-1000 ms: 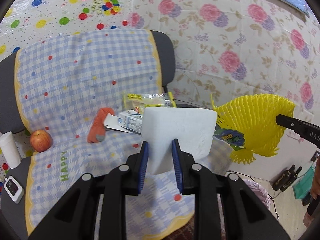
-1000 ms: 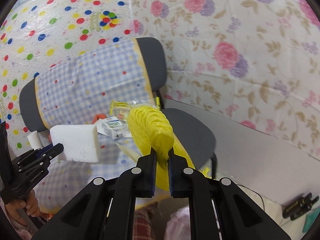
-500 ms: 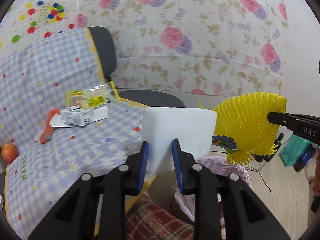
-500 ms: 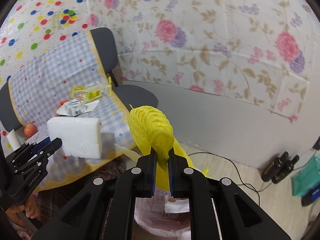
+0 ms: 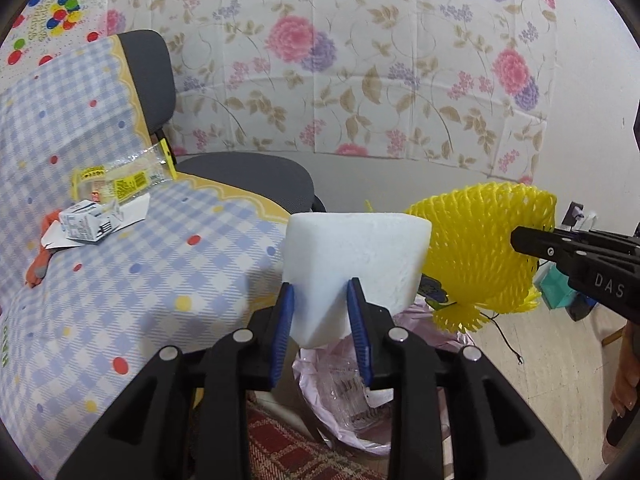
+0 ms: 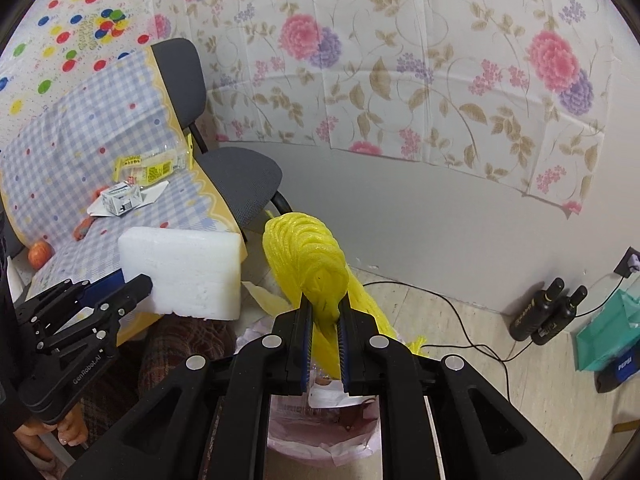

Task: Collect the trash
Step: 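Carry the sponge and foam net to the pink bin and release both grippers, then return both grippers to the chair and approach the milk carton with the left gripper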

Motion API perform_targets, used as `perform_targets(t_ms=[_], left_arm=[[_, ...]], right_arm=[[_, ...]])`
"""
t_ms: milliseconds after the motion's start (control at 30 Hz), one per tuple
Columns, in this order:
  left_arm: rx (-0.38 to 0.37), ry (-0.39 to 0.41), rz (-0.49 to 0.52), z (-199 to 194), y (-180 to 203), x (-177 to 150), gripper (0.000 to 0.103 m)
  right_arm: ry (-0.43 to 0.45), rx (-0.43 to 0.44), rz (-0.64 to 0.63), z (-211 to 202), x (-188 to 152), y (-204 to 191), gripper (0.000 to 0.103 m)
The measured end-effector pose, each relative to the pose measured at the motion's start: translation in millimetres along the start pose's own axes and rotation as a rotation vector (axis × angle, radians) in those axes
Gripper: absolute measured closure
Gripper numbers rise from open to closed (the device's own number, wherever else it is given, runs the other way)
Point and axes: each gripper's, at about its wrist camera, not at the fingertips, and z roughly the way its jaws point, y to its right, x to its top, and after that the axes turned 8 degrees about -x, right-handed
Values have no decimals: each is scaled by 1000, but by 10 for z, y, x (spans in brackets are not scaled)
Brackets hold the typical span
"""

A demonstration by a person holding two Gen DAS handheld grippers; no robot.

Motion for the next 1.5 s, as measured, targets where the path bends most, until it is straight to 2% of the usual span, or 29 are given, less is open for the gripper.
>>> perform_targets(t_ms=[133,200,233,267,367,567,833,1100,1500], left_arm=[[-25,-43,15,183,25,-2,75],[-38,-71,26,277,43,-9,66],[-46,-84,30,310,50,-12,56],[-51,-89,31,331,53,-18,52],[-64,-99,28,354,38,-38,51],[-35,-61,-26,181,-162,-3,45],[56,7,-80,-166,-504,51,43],[110,42,-123,-401,-727,21,43],[215,80,-200,-659,-1175,-33,34]], right_arm=[[-36,10,0,191,-7,5,88],[-59,20,3,281,-9,15,87],[-66,22,7,317,-12,23,87],[-71,20,9,342,-12,28,83],[-91,30,8,405,-17,38,63],[-88,1,1,403,8,20,43],[-54,25,-16,294,57,-108,43],[-6,67,-51,136,161,-331,43],[62,164,-111,120,432,-804,43]])
